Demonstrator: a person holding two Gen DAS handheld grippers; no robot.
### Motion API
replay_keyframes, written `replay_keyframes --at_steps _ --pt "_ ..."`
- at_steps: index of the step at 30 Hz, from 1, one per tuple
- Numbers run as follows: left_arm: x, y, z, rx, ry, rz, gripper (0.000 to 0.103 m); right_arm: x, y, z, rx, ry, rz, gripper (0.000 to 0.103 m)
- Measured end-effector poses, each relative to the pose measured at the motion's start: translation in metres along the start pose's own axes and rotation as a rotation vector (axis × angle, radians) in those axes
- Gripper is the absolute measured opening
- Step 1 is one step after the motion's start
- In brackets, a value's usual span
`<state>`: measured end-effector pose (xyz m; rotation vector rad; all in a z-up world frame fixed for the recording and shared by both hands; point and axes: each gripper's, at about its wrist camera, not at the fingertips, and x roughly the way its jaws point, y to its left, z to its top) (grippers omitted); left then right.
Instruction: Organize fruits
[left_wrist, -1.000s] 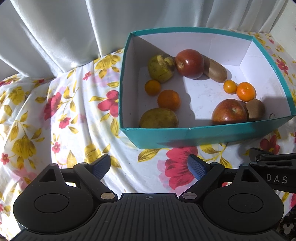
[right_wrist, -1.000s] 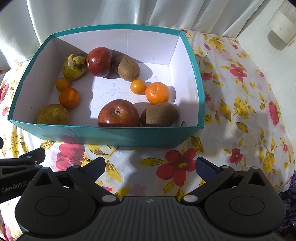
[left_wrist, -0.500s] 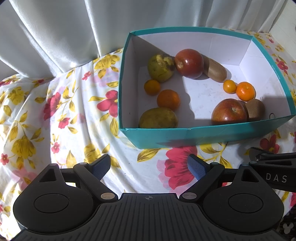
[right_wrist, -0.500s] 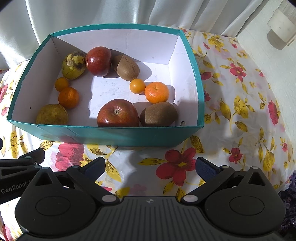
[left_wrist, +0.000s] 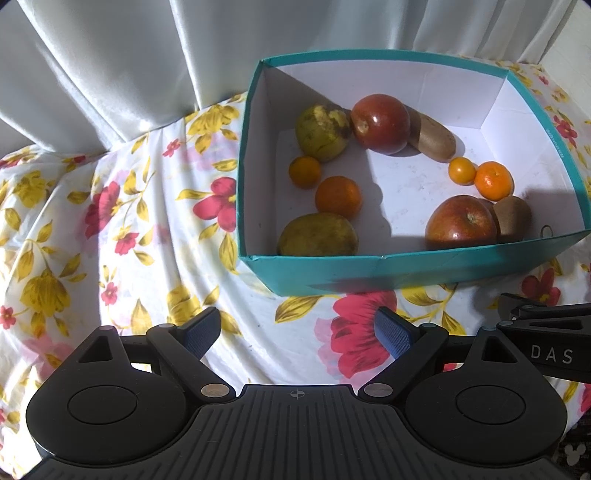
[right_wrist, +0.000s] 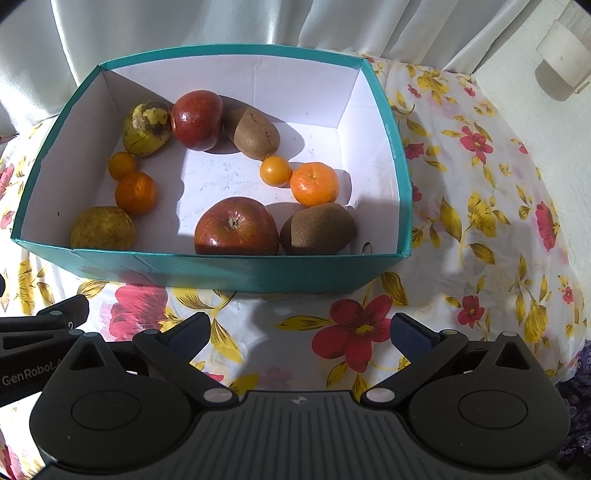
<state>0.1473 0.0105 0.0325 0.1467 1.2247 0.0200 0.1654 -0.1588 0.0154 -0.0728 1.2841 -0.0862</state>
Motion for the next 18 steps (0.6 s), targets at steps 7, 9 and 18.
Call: replay_keyframes --at_steps 7,9,18 --pt "0.0012 0.0008 0.0002 -0.001 0.002 -0.001 0.094 0.0008 0.0013 0.0009 -0.005 0.0 -0.005 0.103" --pt "0.0016 0.0007 0.0002 -0.001 0.002 -0.001 0.094 0.0007 0.0013 0.0008 -0.005 0.0 -0.005 0.103" --pt "0.0034 0.0013 -0.0001 -0.003 0.0 0.004 0.094 0.0013 0.0015 0.0011 -0.007 -0.005 -0.001 0.103"
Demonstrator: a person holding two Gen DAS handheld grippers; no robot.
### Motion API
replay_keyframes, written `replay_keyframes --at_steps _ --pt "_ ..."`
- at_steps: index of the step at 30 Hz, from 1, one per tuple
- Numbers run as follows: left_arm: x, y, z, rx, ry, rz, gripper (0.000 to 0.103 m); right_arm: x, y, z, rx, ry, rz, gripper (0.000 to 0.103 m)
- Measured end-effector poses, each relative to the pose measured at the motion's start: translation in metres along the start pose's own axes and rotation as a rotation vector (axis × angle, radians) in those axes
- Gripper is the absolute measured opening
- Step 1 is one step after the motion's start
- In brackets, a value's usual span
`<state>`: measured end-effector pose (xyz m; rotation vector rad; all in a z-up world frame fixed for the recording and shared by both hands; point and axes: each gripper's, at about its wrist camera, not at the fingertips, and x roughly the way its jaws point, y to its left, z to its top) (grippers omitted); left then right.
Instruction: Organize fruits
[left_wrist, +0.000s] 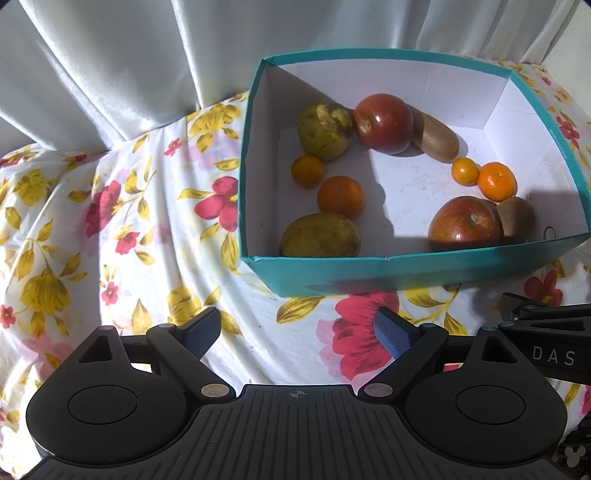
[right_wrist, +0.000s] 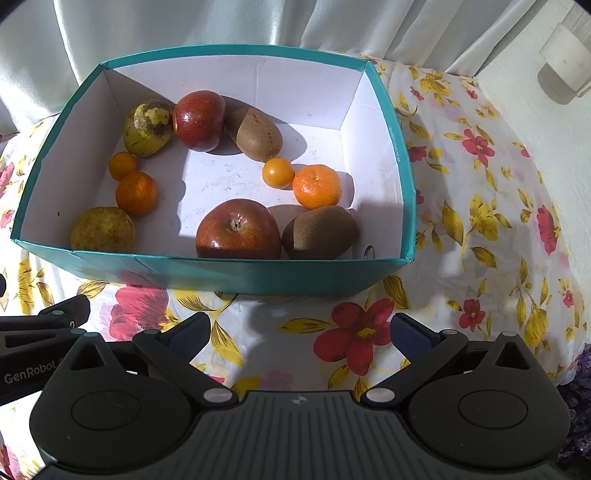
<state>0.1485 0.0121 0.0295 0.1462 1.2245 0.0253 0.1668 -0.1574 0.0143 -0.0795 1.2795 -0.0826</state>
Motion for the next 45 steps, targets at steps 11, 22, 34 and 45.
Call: replay_keyframes --at_steps 11,22,34,45 --pt "-0.0003 -0.0002 0.0002 -0.003 0.003 -0.003 0.094 0.0003 -0.0004 -0.0003 0.004 0.0 0.002 0.103" --pt "0.0001 -0.0002 0.0005 -0.001 0.003 -0.003 0.094 0.0008 -0.0001 -0.0005 0.007 -0.001 0.0 0.103" --pt "0.0005 -0.0018 0.0001 0.001 0.002 -0.003 0.094 0.0002 -0.001 -0.001 0.012 -0.001 0.0 0.103" --pt "0.0007 -0.0015 -0.0001 0.002 0.0 -0.003 0.094 -0.0007 -0.0014 -0.0011 0.011 -0.006 -0.002 0.103"
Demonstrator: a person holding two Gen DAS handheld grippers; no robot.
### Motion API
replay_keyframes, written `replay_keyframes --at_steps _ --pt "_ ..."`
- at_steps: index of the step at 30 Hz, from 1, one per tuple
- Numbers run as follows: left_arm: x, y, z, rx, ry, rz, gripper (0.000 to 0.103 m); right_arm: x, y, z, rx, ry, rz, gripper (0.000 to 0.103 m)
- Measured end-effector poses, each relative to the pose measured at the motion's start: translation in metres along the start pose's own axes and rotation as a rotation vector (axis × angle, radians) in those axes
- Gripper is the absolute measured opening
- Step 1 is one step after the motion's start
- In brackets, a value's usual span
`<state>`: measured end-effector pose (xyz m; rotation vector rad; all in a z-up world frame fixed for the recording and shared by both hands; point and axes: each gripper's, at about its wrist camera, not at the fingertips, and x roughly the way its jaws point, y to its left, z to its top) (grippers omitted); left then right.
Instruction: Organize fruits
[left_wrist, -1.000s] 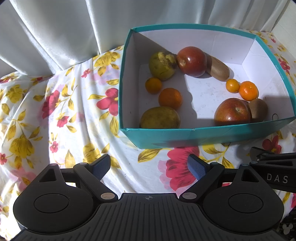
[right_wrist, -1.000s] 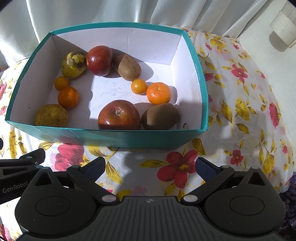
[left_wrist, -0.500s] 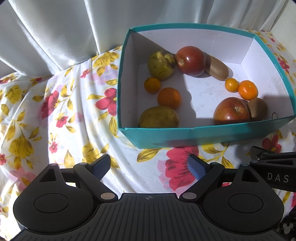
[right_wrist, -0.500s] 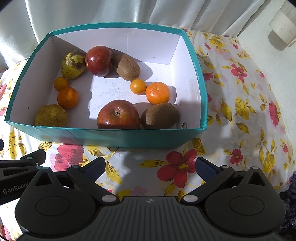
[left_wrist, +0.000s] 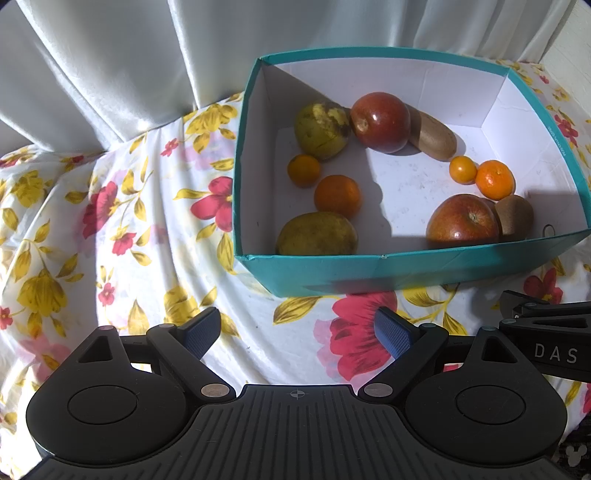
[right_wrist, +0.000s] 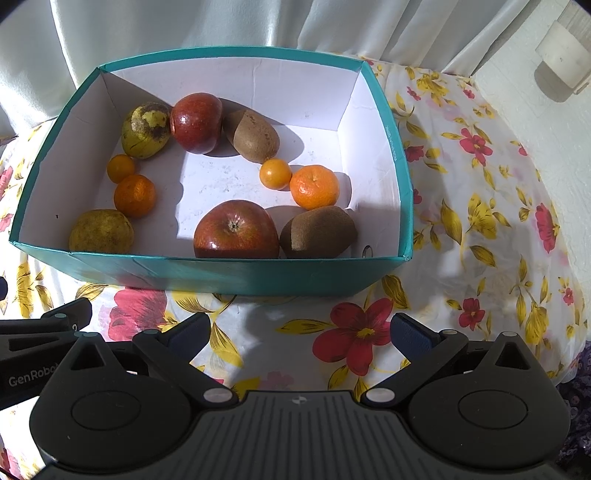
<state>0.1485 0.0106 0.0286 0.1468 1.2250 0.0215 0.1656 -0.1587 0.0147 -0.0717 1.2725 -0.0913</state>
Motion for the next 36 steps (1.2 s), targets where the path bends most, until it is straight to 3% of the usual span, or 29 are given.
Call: replay_keyframes --at_steps 36 --pt "-0.0017 -0.0011 -0.001 0.01 -0.024 -0.013 0.094 0.0012 -0.0025 -0.0008 0.019 -0.005 -0.003 0.103"
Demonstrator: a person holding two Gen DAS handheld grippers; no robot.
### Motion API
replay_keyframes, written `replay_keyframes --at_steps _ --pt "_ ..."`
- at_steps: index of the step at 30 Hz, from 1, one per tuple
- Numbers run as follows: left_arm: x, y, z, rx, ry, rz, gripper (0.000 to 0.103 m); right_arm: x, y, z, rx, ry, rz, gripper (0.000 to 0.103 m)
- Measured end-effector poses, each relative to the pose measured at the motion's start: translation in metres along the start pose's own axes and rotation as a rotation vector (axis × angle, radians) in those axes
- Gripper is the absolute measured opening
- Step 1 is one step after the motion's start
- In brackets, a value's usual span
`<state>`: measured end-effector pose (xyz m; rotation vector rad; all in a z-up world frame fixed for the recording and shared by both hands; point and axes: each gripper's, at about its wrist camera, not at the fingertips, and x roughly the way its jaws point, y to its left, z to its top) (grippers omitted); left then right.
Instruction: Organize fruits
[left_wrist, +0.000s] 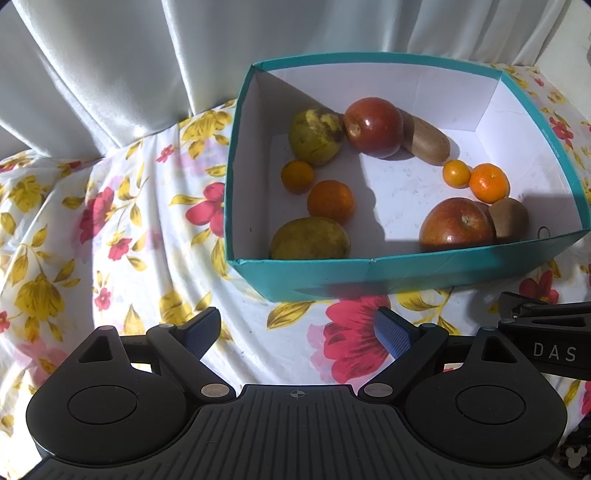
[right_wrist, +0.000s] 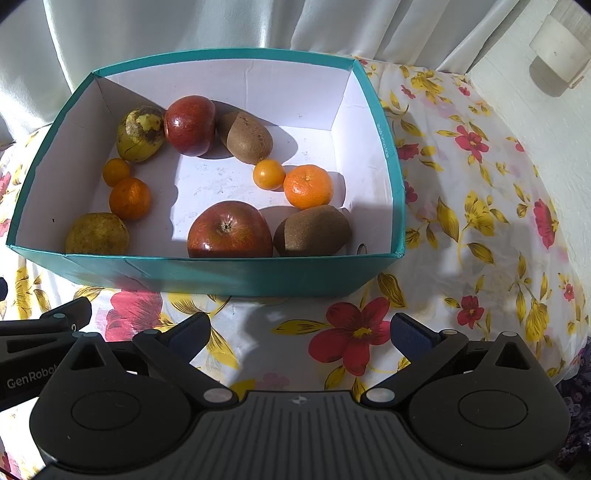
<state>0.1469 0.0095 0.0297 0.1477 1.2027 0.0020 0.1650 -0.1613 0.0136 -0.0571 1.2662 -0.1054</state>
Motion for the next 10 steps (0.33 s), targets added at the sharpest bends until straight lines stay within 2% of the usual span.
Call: replay_keyframes --at_steps 10 --pt "-0.0052 -0.0011 -0.0015 0.002 -0.05 -0.003 0.093 -0.0004 -0.0004 -0.0004 0.001 0.0 0.0 0.103"
